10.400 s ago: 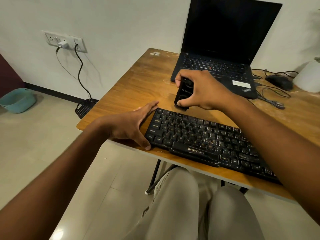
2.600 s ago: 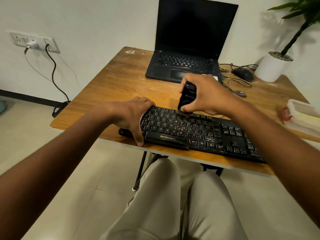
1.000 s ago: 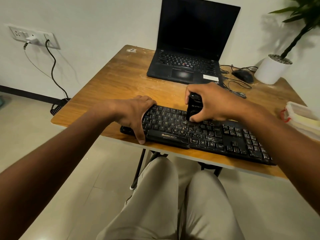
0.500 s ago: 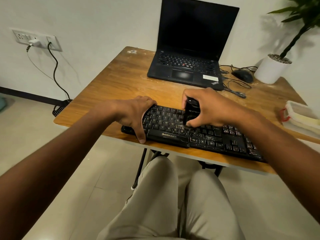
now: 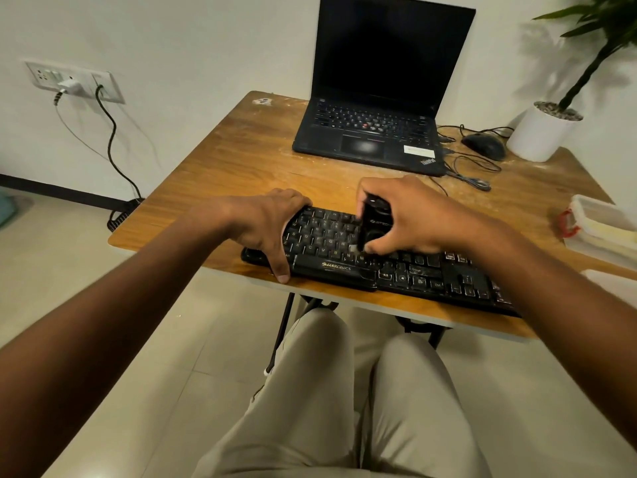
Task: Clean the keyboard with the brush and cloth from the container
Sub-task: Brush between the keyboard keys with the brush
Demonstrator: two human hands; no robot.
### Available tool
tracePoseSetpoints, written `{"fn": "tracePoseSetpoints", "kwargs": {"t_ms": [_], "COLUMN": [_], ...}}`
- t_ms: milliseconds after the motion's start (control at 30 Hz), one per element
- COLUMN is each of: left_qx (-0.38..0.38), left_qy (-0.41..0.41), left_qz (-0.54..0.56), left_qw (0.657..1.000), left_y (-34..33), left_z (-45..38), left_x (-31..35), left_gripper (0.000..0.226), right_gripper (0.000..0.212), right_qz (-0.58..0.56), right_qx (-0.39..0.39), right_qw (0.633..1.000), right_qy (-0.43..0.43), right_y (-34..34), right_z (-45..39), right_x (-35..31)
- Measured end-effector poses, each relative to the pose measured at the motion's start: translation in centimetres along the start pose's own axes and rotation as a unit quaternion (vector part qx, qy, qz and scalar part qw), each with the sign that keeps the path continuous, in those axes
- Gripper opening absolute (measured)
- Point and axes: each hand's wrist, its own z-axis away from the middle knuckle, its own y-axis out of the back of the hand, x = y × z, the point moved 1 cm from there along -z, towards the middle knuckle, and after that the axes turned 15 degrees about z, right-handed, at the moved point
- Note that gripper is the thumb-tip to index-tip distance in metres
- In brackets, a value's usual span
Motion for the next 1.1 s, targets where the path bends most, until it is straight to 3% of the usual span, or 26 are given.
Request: {"fn": "tracePoseSetpoints", "kwargs": {"t_ms": [133, 300, 400, 600, 833, 1100], "left_qx": [0.0, 0.002, 0.0, -0.001, 0.0, 0.001], "left_qy": [-0.002, 0.005, 0.007, 0.003, 0.009, 0.001], "left_qz": [-0.002, 0.002, 0.006, 0.007, 0.003, 0.004], "left_qw": [1.0, 1.0, 1.0, 1.0, 1.0, 1.0], "left_y": [0.0, 0.0, 0.0, 0.0, 0.0, 0.0], "left_z": [0.0, 0.2, 0.3, 0.2, 0.2, 0.1], "left_x": [0.0, 0.3, 0.4, 0.2, 0.2, 0.1], "left_gripper": [0.137, 0.136, 0.135, 0.135, 0.137, 0.137], "right_gripper": [0.049, 0.051, 0.05, 0.05, 0.052, 0.05], "right_qz": [0.025, -0.096, -0.092, 0.036, -0.1, -0.003], "right_qx": [0.017, 0.107, 0.081, -0.021, 0.105, 0.011], "right_qw": [0.999, 0.99, 0.992, 0.999, 0.989, 1.0], "right_qy": [-0.012, 0.009, 0.018, -0.018, -0.009, -0.026], "right_y": [1.2, -0.4, -1.3, 1.2, 0.4, 0.5], "right_z": [0.8, -0.6, -0.7, 0.9, -0.6, 1.2], "right_x": [0.6, -2.3, -2.3, 0.9, -2.0, 0.9]}}
